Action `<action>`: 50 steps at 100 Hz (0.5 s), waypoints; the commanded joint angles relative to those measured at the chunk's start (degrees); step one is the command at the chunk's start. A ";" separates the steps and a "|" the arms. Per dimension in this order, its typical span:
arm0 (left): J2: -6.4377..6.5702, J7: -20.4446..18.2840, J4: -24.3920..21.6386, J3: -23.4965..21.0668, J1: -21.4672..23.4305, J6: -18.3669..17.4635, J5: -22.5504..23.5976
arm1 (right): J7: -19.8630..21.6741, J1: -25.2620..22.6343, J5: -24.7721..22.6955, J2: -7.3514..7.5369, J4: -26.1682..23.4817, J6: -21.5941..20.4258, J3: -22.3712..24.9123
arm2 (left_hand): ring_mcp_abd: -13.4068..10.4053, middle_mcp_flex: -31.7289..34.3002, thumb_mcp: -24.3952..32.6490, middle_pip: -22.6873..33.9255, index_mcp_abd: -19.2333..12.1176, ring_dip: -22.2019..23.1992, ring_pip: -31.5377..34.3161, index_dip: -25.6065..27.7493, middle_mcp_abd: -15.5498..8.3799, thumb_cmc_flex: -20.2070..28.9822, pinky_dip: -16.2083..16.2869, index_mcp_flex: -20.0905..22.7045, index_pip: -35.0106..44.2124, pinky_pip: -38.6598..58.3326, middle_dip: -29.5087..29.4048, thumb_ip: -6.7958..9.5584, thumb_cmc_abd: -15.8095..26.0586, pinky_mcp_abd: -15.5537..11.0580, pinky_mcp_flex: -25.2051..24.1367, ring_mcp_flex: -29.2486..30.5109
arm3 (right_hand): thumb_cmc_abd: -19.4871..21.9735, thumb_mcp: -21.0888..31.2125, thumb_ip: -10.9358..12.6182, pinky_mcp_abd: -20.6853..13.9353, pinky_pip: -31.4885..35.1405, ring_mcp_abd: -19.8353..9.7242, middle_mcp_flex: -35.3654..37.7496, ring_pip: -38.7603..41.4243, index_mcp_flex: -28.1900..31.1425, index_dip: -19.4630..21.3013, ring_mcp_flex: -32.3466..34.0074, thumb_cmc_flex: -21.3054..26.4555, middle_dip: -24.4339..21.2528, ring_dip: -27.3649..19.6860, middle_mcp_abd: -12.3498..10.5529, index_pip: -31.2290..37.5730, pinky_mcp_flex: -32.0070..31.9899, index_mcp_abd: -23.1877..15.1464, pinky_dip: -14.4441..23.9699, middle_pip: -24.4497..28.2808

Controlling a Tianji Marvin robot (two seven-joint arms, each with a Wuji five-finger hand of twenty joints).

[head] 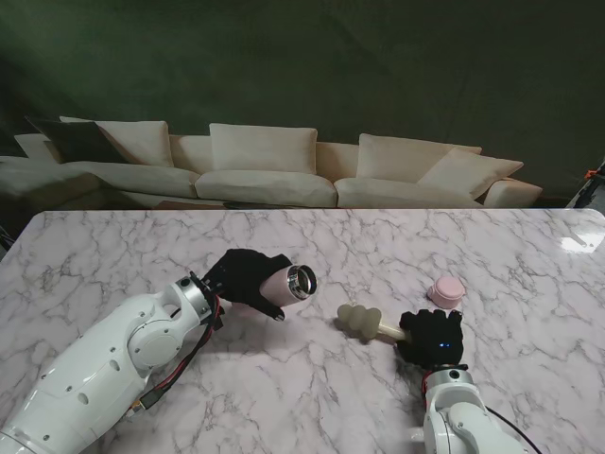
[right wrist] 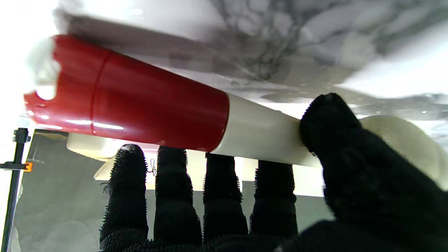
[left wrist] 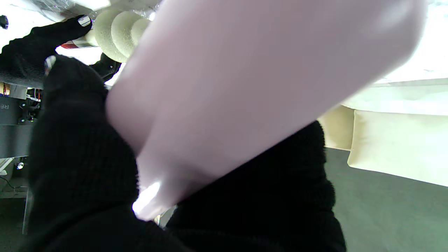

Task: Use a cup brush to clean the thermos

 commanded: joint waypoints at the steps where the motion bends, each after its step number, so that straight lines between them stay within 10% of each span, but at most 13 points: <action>1: -0.15 -0.52 -0.10 -0.05 -0.17 0.12 -0.19 | -0.76 -0.31 -0.22 -0.28 -0.21 -0.10 0.42 | -4.44 1.24 24.52 2.90 -9.91 4.00 11.65 2.36 -1.50 21.54 0.43 1.49 7.92 3.41 0.93 2.90 14.20 -7.09 1.16 5.79 | 4.98 5.40 1.29 1.98 -1.16 0.79 4.51 -1.52 6.63 4.16 1.83 8.17 -0.63 -1.15 -0.08 9.82 0.00 -6.91 -1.36 -2.07; 50: -0.31 -0.44 -0.13 0.40 -0.35 0.05 -0.85 | 5.94 -4.75 -6.37 1.13 -8.33 -4.90 6.62 | -4.47 1.28 24.57 3.06 -9.86 3.98 11.70 2.34 -1.52 21.58 0.44 1.56 7.94 3.47 0.87 2.90 14.17 -7.13 1.27 5.92 | 7.22 2.21 1.92 4.75 -2.20 -2.55 22.57 5.04 5.94 8.90 19.58 9.74 13.51 5.51 -4.27 9.23 3.51 -8.57 -4.55 10.53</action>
